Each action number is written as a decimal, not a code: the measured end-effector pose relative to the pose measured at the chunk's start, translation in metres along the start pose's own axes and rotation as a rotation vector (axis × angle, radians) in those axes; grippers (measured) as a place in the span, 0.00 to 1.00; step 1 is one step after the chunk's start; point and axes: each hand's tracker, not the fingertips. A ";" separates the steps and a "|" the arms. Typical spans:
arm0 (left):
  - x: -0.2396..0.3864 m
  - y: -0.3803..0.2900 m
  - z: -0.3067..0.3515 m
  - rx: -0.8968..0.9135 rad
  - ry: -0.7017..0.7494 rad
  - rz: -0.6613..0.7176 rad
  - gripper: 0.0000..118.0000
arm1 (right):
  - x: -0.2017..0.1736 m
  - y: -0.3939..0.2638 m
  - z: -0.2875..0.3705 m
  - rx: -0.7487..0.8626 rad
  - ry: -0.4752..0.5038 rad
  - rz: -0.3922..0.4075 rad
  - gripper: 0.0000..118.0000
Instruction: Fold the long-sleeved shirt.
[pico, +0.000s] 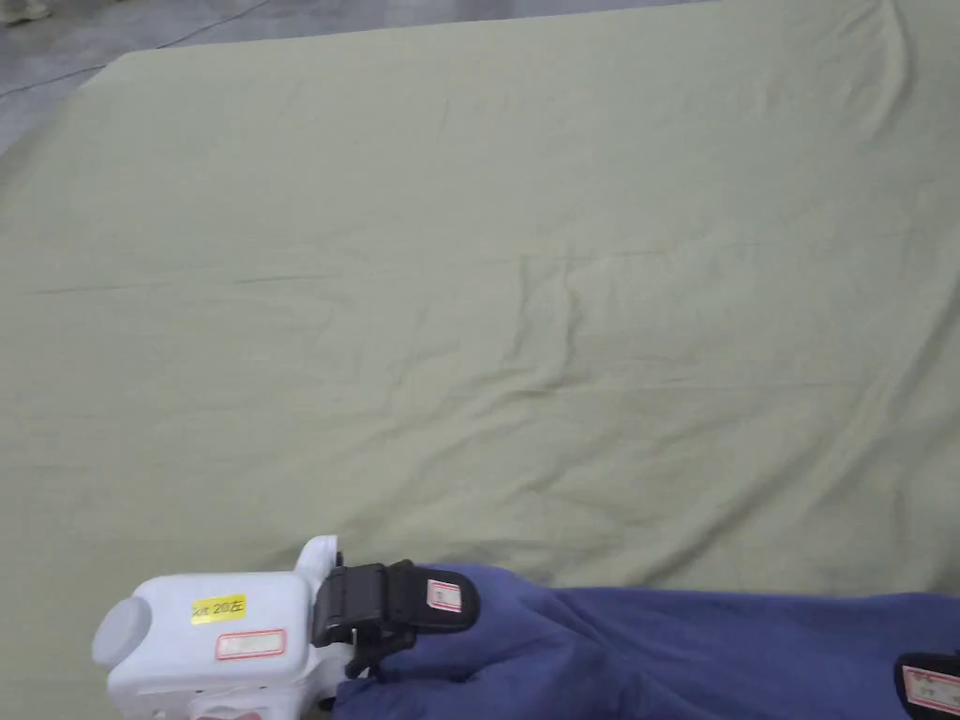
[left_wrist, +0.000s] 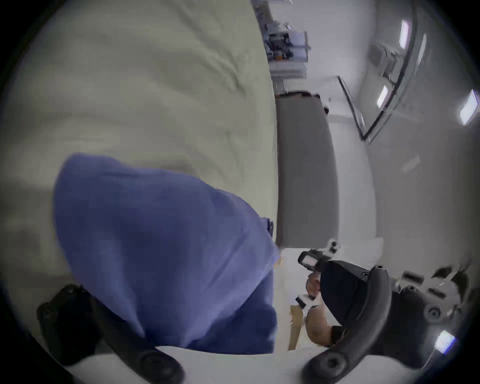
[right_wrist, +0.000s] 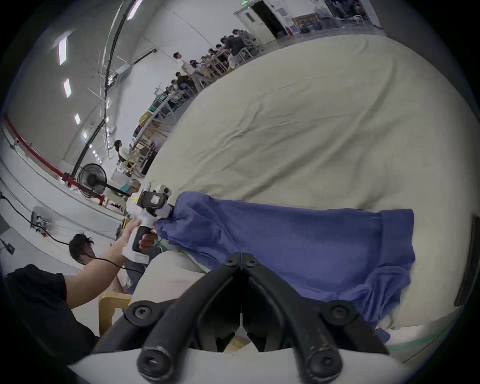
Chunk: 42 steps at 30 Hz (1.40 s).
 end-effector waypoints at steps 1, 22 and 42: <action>-0.001 0.018 -0.037 -0.017 0.033 -0.055 0.72 | -0.001 0.000 -0.001 -0.001 -0.004 0.003 0.00; 0.054 0.043 0.149 0.241 0.481 -0.010 0.14 | -0.069 0.023 -0.016 0.038 -0.010 0.039 0.00; 0.206 0.018 -0.072 -0.005 0.998 -0.464 0.14 | -0.047 0.002 0.021 0.069 -0.128 0.008 0.00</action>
